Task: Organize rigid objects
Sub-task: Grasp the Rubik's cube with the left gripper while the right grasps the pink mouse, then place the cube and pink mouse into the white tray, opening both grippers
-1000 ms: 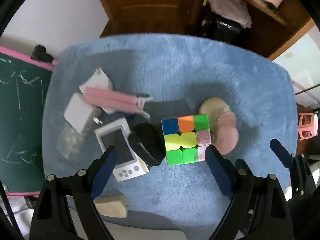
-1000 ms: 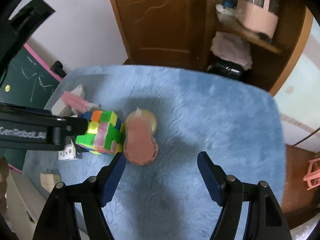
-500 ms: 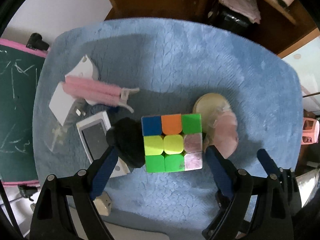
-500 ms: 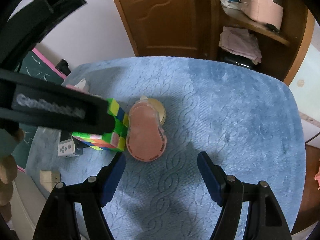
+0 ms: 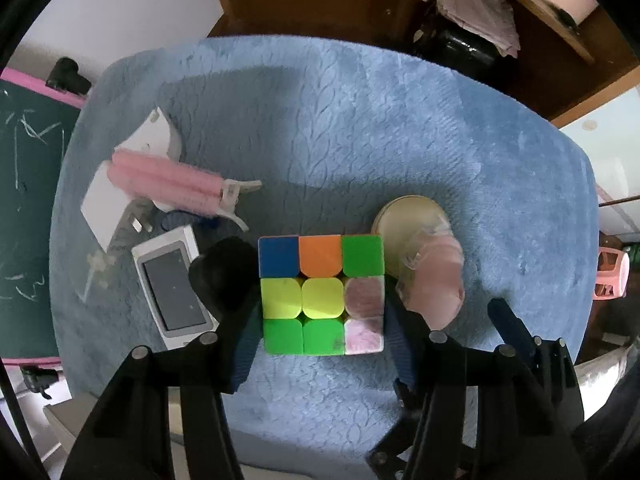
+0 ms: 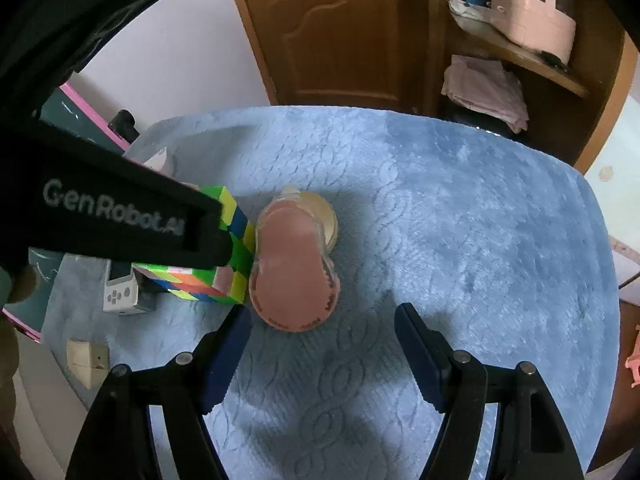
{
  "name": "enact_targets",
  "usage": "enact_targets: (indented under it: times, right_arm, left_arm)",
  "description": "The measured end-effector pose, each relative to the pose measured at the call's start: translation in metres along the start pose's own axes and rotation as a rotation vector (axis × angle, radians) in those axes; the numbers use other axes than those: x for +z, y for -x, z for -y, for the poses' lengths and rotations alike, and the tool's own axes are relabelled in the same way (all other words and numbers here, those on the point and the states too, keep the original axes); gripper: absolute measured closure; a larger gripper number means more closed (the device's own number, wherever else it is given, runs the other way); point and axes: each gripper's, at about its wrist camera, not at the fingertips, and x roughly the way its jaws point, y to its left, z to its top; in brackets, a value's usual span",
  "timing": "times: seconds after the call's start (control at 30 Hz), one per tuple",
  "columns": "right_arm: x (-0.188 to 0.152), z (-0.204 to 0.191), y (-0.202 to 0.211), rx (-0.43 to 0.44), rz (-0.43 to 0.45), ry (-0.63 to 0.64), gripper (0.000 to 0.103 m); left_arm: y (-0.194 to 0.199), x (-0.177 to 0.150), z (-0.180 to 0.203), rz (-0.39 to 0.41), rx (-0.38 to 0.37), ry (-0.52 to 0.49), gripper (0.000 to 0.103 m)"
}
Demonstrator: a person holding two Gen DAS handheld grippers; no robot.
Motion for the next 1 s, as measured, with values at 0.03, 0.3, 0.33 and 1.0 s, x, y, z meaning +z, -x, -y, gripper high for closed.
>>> enact_targets:
  times: [0.03,0.3,0.33,1.0]
  right_arm:
    - [0.001,-0.001,-0.001,-0.001,0.004,0.001,0.028]
    - [0.008,-0.002,-0.014,0.023,0.024,-0.044,0.028]
    - [0.008,-0.002,-0.016,0.021,0.024,-0.053,0.028]
    - [-0.010,-0.014,0.052,0.095,0.033,-0.106,0.053]
  left_arm:
    - [-0.003,0.001,-0.002,-0.009,-0.010,0.014,0.042]
    - [-0.011,0.005,-0.008,-0.008,-0.060,0.062,0.043]
    - [-0.010,0.004,-0.009,-0.003,-0.060,0.060,0.043]
    - [0.127,-0.068,-0.061,0.181,-0.064,-0.056,0.043]
